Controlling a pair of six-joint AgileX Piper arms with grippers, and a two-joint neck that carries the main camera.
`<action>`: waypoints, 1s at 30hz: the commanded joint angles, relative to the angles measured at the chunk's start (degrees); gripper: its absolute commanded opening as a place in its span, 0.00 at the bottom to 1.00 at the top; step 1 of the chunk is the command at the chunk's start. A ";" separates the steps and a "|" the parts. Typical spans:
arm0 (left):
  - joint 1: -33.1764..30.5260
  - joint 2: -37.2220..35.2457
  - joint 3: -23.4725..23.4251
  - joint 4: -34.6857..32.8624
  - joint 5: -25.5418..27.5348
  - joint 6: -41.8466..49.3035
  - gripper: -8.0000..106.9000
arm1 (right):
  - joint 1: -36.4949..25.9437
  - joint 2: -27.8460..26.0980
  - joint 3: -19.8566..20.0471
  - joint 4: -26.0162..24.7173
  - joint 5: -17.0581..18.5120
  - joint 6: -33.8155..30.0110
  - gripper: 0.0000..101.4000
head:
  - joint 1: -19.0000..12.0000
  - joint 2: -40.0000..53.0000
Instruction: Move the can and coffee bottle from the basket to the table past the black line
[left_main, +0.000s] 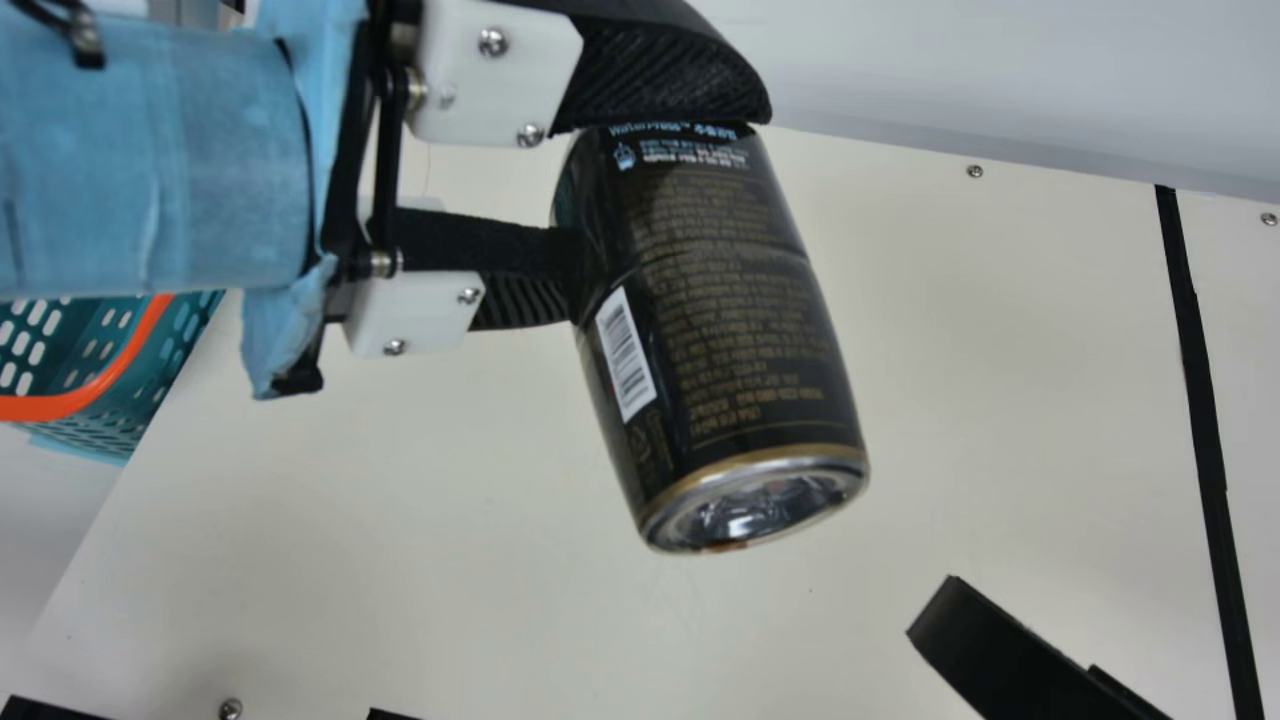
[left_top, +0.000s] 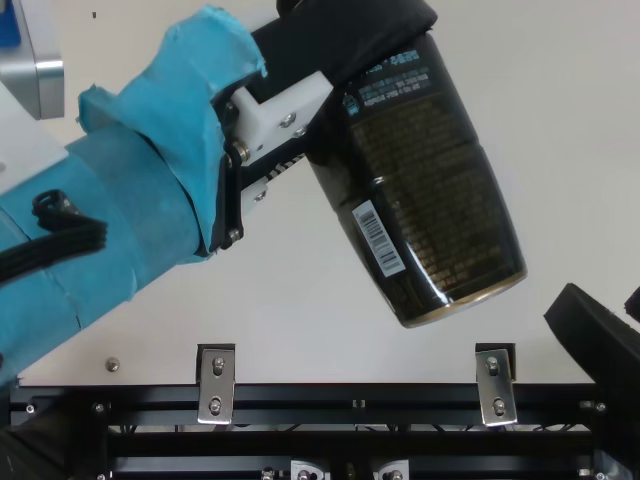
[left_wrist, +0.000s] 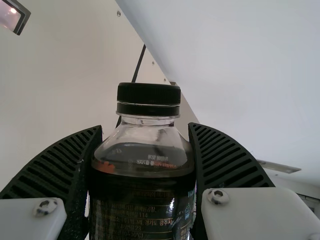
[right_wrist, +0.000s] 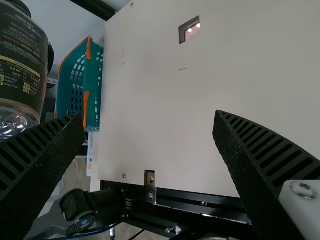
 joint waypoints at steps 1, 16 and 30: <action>0.00 0.00 0.00 0.00 0.00 0.00 0.16 | 0.00 0.00 0.00 0.00 0.00 0.00 1.00 | -0.15 0.64; 2.29 0.04 0.36 -1.24 0.12 2.80 0.16 | 0.00 0.00 0.00 0.00 0.00 0.00 1.00 | -0.15 0.64; 2.49 -1.18 -1.18 11.08 0.63 1.80 0.16 | 0.00 0.00 0.00 0.00 0.00 0.00 1.00 | -0.15 0.64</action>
